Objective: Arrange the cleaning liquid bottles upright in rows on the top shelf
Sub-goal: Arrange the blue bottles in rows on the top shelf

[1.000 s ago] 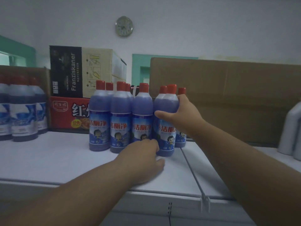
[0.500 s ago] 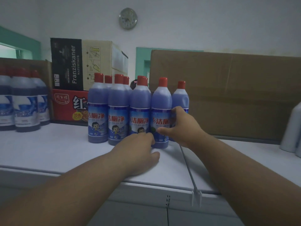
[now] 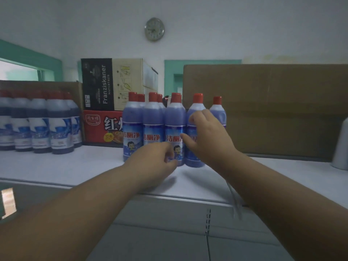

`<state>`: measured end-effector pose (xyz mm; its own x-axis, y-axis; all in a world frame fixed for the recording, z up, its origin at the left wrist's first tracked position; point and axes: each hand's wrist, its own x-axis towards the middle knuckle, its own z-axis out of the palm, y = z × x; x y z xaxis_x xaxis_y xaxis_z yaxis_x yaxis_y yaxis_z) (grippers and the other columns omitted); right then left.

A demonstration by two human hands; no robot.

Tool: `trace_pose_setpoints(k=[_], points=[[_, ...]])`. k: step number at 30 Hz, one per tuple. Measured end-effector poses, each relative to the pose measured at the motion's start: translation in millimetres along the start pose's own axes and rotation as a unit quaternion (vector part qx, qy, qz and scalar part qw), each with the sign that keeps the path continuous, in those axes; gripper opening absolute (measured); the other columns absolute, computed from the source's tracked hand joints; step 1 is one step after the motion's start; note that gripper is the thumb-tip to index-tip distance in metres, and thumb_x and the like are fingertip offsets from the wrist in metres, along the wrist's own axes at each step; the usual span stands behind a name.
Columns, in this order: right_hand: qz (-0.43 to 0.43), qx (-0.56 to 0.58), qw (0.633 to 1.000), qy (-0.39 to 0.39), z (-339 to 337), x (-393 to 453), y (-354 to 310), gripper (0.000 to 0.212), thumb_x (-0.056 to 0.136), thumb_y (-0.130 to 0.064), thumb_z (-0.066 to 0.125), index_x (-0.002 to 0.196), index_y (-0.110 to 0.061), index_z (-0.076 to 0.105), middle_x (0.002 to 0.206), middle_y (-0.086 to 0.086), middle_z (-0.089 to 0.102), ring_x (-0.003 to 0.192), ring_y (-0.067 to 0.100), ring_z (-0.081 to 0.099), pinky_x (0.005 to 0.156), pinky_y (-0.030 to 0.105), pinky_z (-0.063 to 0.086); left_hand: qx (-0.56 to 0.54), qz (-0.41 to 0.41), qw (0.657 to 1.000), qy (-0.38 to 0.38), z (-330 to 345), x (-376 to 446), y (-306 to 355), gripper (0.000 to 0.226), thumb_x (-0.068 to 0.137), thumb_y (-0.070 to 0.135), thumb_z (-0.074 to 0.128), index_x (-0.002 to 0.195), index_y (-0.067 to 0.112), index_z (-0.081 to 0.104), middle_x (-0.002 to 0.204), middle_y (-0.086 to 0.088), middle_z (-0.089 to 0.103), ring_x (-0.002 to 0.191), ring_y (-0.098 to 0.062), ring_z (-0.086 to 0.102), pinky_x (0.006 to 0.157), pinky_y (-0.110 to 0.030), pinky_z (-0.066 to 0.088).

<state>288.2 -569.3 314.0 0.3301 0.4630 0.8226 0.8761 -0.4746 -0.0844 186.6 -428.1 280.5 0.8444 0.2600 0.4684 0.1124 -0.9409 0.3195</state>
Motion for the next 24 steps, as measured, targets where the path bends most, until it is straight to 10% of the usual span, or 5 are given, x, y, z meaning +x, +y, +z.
trace_pose_setpoints(k=[13,24], points=[[0.137,-0.056,0.988,-0.053,63,29,-110,0.029,0.093,-0.037,0.063,0.114,-0.019,0.053,0.104,0.0,0.053,0.089,0.018,0.056,0.079,0.031,0.05,-0.049,-0.068,0.996,-0.032,-56,22,-134,0.017,0.088,0.038,0.07,0.088,0.026,0.057,0.088,0.008,0.064,0.079,-0.01,0.059,0.071,-0.03,0.049],[0.292,-0.123,0.948,-0.019,95,27,-121,0.039,0.091,-0.037,0.068,0.111,-0.016,0.042,0.113,0.008,0.061,0.103,0.03,0.061,0.078,0.033,0.043,-0.146,0.03,0.986,-0.074,-27,56,-164,0.062,0.081,0.039,0.078,0.134,0.024,0.048,0.128,0.001,0.064,0.112,-0.023,0.062,0.096,-0.037,0.051]])
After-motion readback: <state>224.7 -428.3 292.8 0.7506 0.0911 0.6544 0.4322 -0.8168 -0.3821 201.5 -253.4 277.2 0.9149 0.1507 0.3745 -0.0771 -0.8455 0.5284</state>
